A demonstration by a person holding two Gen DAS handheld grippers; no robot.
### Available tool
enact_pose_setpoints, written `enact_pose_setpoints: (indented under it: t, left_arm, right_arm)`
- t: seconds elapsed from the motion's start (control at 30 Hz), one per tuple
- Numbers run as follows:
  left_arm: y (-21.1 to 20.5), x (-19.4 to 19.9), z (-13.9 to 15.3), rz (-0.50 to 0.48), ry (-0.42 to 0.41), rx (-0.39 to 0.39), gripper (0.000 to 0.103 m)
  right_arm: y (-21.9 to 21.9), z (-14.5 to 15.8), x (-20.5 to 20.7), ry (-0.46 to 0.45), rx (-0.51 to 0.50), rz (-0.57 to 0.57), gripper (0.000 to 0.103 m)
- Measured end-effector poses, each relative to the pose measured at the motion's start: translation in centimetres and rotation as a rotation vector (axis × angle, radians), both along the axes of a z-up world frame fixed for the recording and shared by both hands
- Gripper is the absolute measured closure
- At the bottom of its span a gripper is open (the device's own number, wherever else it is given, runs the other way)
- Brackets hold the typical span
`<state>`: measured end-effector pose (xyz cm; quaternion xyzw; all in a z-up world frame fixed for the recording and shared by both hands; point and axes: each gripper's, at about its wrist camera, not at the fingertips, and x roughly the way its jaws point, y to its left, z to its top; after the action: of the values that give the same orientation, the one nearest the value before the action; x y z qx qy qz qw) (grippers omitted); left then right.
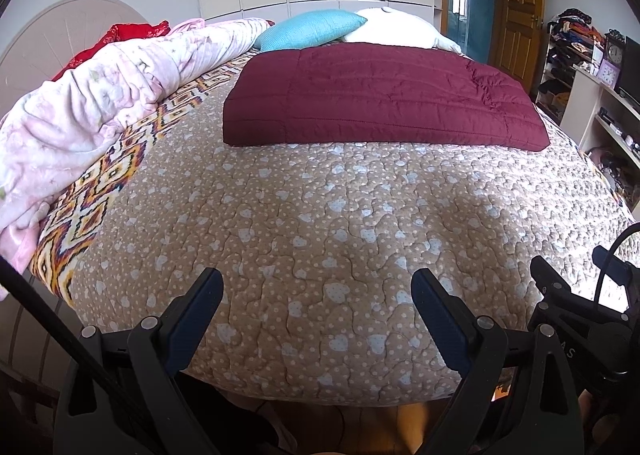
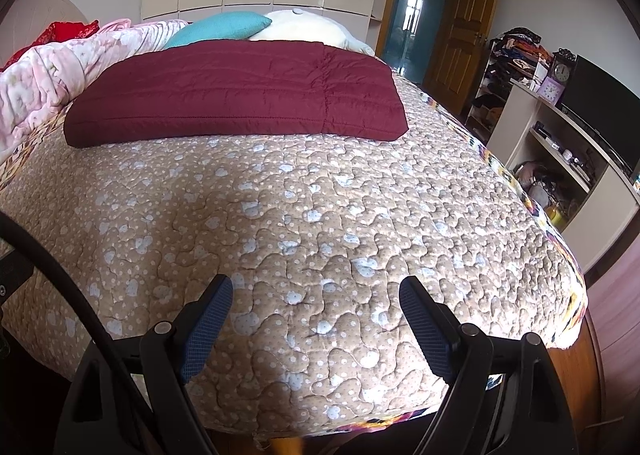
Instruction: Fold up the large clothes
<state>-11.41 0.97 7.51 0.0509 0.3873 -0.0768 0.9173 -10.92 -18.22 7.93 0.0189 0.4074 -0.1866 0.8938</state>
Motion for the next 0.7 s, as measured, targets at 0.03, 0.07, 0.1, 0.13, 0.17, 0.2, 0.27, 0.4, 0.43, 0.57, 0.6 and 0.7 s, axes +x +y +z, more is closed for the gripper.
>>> enact_pose_setpoints:
  t: [0.03,0.07,0.1,0.13,0.17,0.2,0.27,0.4,0.43,0.57,0.6,0.7]
  left_arm:
    - [0.00,0.06,-0.04,-0.001,0.002,-0.001,0.009]
    - [0.04,0.09,-0.09,-0.002,0.004,-0.004,0.009]
    - [0.05,0.12,-0.12,-0.002,0.007,-0.005,0.009]
    - [0.08,0.17,-0.19,-0.002,0.011,-0.007,0.009]
    - [0.10,0.23,-0.23,-0.003,0.015,-0.009,0.009]
    - [0.12,0.28,-0.29,-0.002,0.019,-0.012,0.009]
    - [0.12,0.40,-0.38,-0.001,0.023,-0.012,0.009]
    - [-0.01,0.46,-0.55,-0.002,0.027,-0.009,0.009]
    - [-0.05,0.46,-0.59,-0.004,0.029,-0.008,0.009]
    - [-0.17,0.46,-0.65,-0.007,0.031,-0.006,0.009]
    - [-0.17,0.47,-0.67,-0.008,0.032,-0.006,0.009]
    - [-0.27,0.47,-0.69,-0.008,0.030,-0.004,0.009]
  right_arm:
    - [0.05,-0.02,0.03,0.001,-0.001,0.002,0.015]
    - [0.00,-0.05,0.07,0.002,-0.001,0.004,0.015]
    - [0.08,-0.05,0.09,0.002,-0.002,0.007,0.015]
    - [0.11,-0.06,0.11,0.002,-0.002,0.009,0.015]
    - [0.17,-0.09,0.12,0.002,-0.003,0.011,0.015]
    - [0.23,-0.10,0.13,0.003,-0.004,0.013,0.015]
    - [0.24,-0.14,0.12,0.004,-0.005,0.015,0.015]
    - [0.06,-0.26,0.15,0.006,0.001,0.011,0.014]
    - [0.02,-0.28,0.15,0.006,0.003,0.010,0.014]
    - [-0.14,-0.37,0.18,0.009,0.005,0.009,0.014]
    - [-0.12,-0.37,0.17,0.009,0.005,0.010,0.014]
    - [-0.02,-0.36,0.23,0.009,0.002,0.014,0.014]
